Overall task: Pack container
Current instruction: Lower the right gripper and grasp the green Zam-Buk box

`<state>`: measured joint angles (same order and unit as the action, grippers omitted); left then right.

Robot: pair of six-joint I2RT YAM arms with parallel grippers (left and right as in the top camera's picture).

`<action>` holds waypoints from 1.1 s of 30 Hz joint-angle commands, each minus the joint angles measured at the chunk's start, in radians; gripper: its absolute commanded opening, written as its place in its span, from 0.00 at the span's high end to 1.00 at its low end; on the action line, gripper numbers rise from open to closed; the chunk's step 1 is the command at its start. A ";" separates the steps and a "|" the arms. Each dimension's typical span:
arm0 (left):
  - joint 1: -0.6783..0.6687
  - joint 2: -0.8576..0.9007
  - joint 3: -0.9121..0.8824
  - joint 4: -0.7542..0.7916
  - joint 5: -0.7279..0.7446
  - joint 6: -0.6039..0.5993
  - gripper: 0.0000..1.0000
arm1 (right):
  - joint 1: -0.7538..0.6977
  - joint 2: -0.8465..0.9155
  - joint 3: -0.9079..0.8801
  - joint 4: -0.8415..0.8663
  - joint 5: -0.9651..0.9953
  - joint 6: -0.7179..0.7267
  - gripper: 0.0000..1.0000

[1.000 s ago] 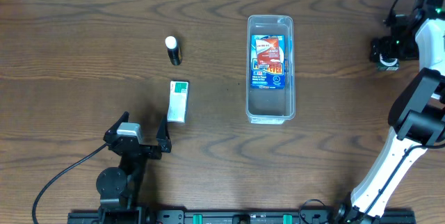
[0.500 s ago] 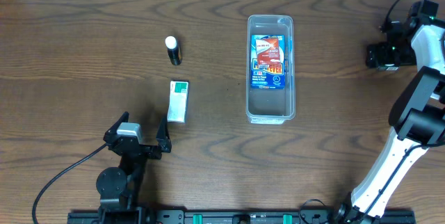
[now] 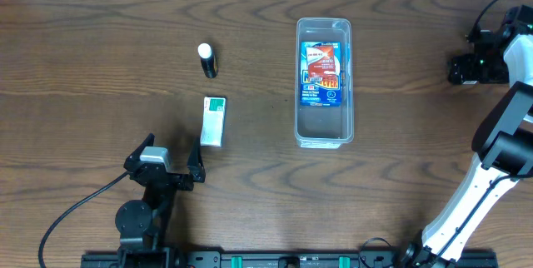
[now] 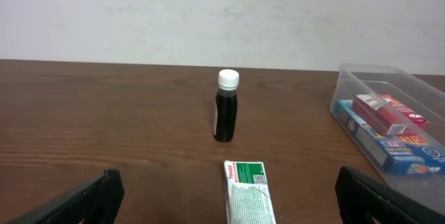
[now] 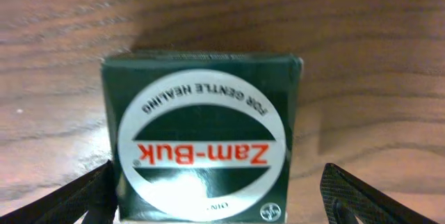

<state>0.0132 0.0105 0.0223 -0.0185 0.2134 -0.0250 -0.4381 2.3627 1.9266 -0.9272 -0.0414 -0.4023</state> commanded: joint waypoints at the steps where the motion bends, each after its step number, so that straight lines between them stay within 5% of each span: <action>1: 0.006 -0.006 -0.018 -0.032 0.011 0.010 0.02 | -0.006 -0.004 -0.010 0.011 -0.039 -0.011 0.11; 33: 0.006 -0.006 -0.018 -0.032 0.011 0.010 0.02 | 0.014 -0.004 -0.070 0.105 -0.045 -0.021 0.08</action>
<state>0.0132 0.0105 0.0223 -0.0185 0.2134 -0.0250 -0.4362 2.3619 1.8721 -0.8246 -0.0986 -0.4126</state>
